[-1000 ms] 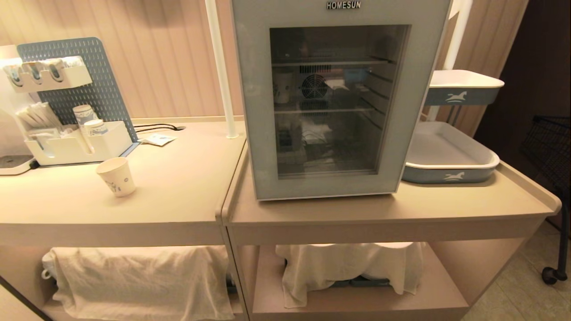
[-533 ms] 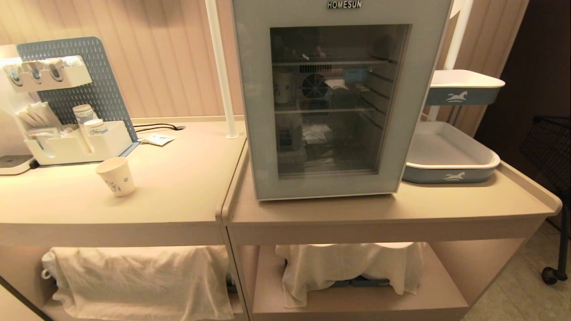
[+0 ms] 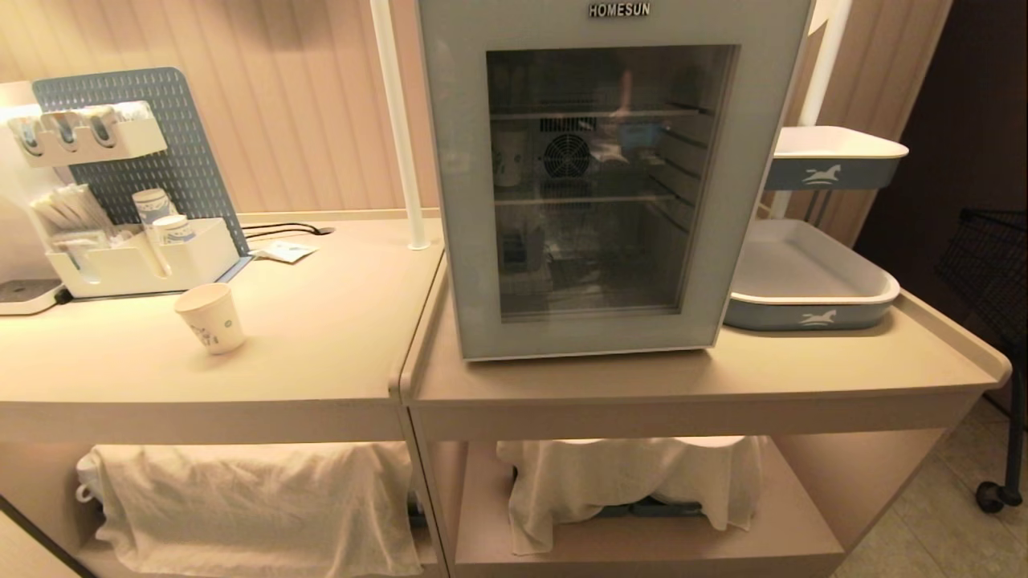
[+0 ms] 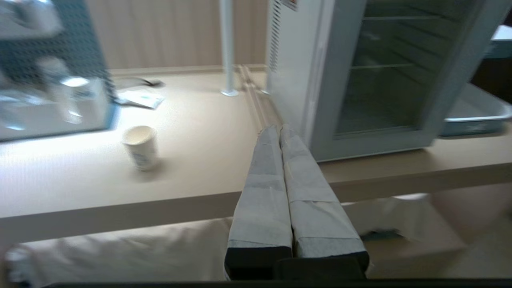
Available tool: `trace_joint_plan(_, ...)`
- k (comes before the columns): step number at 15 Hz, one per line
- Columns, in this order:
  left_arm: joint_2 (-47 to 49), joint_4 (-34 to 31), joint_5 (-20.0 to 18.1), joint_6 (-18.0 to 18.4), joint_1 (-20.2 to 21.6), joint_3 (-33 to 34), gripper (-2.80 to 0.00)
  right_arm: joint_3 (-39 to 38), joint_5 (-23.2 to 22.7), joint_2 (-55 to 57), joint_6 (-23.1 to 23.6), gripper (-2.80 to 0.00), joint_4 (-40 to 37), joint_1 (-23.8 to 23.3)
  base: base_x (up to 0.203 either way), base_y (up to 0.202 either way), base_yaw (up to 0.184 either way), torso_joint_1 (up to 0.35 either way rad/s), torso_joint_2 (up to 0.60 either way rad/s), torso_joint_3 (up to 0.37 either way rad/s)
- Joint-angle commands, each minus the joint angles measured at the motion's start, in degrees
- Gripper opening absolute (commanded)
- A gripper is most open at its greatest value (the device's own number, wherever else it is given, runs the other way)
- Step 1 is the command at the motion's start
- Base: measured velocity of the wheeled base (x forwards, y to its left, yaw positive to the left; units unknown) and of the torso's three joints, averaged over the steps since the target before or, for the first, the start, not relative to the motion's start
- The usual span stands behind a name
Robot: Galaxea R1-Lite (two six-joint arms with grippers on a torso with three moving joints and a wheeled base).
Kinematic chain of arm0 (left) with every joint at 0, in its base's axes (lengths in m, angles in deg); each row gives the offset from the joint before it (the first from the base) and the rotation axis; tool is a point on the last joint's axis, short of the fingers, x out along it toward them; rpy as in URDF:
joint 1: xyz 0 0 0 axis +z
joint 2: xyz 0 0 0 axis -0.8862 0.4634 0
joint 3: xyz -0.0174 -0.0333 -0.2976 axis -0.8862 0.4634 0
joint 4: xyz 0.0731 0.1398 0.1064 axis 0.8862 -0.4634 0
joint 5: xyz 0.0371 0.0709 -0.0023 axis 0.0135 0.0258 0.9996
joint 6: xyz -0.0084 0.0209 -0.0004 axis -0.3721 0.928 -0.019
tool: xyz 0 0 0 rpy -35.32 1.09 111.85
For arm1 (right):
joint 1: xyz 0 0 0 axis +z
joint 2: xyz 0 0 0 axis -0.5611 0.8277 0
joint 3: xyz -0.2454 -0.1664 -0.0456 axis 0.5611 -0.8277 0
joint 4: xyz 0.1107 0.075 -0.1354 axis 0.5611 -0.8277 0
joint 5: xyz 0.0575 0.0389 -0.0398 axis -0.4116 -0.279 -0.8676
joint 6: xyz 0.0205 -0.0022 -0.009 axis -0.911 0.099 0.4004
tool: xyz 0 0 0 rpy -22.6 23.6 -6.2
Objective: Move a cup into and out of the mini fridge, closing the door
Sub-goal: Open the freezer door
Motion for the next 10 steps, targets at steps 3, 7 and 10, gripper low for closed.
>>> trace_joint_plan(3, 31.7, -1.6, -14.6, -12.5, -0.6, -20.4, -2.8, 0.0, 0.0, 0.0, 0.1, -2.8, 0.0, 0.0, 0.0, 0.0, 0.0, 0.0, 0.0, 0.0)
trace_joint_plan(7, 45.1, 4.7, -18.9, -15.7, 2.1, -22.8, -2.8, 0.0, 0.0, 0.0, 0.0, -2.8, -0.1, 0.0, 0.0, 0.0, 0.0, 0.0, 0.0, 0.0)
trace_joint_plan(10, 53.0, 12.7, -19.1, -10.7, 2.9, -20.0, -2.8, 0.0, 0.0, 0.0, 0.0, -2.8, -0.1, 0.0, 0.0, 0.0, 0.0, 0.0, 0.0, 0.0)
